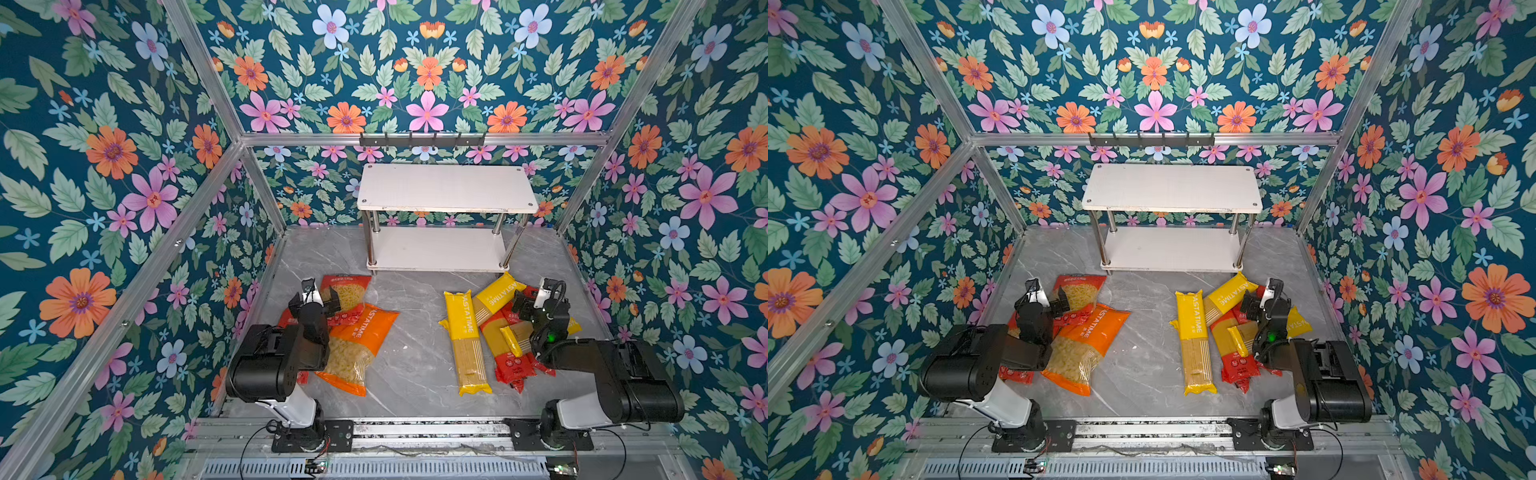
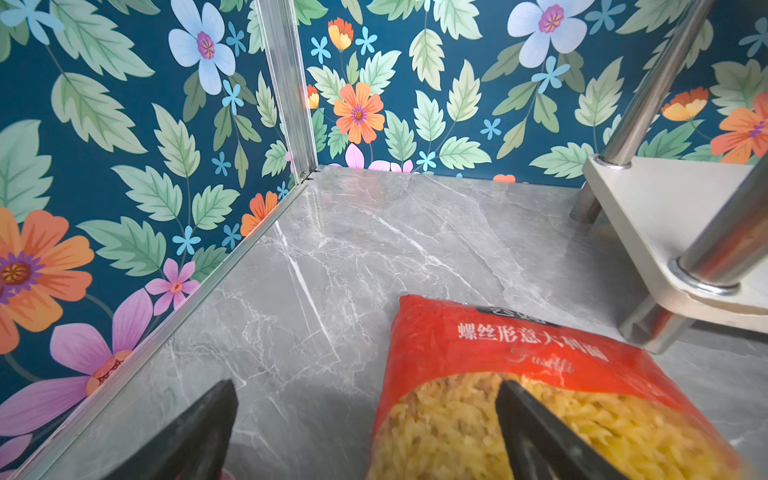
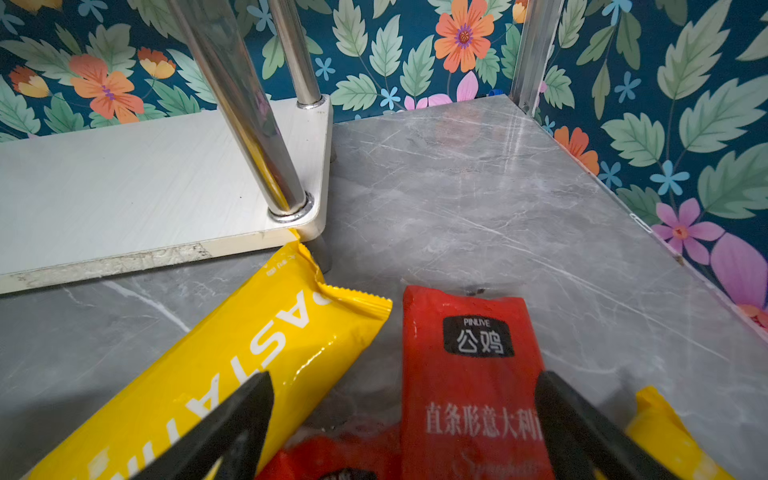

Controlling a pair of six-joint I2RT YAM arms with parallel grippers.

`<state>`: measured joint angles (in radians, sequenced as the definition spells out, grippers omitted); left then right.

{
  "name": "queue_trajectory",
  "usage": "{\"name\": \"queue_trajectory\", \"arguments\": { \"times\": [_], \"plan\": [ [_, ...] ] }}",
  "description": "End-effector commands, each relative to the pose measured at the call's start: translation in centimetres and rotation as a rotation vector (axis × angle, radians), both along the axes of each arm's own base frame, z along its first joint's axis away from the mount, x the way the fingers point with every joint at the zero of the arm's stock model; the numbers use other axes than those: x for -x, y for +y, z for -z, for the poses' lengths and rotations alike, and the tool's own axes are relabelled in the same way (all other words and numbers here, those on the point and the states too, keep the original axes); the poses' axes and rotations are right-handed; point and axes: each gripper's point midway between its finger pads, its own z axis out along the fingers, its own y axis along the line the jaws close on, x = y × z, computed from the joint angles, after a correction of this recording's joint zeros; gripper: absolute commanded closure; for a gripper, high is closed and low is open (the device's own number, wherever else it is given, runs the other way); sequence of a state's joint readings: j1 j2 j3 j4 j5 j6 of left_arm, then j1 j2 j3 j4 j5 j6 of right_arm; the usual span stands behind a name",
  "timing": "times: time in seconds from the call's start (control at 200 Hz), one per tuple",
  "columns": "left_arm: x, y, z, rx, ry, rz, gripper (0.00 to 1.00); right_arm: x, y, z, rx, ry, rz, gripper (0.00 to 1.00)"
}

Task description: Place and organize the pasta boxes and bags onto the shelf

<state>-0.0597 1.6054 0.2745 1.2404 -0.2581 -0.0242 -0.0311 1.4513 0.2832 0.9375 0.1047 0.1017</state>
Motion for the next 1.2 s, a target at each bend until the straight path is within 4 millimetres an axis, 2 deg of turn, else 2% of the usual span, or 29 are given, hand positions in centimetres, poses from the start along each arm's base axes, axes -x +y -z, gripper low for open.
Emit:
{"name": "queue_trajectory", "arguments": {
  "times": [0.0, 1.195],
  "plan": [
    [-0.08, -0.08, -0.28, -0.004, -0.010, 0.005, 0.00, -0.28, 0.06, -0.48, 0.014, -0.015, -0.008, 0.01],
    [-0.09, -0.04, -0.21, -0.003, -0.008, 0.004, 0.00, -0.37, 0.31, -0.42, 0.027, -0.009, -0.014, 0.01]
  ]
}}
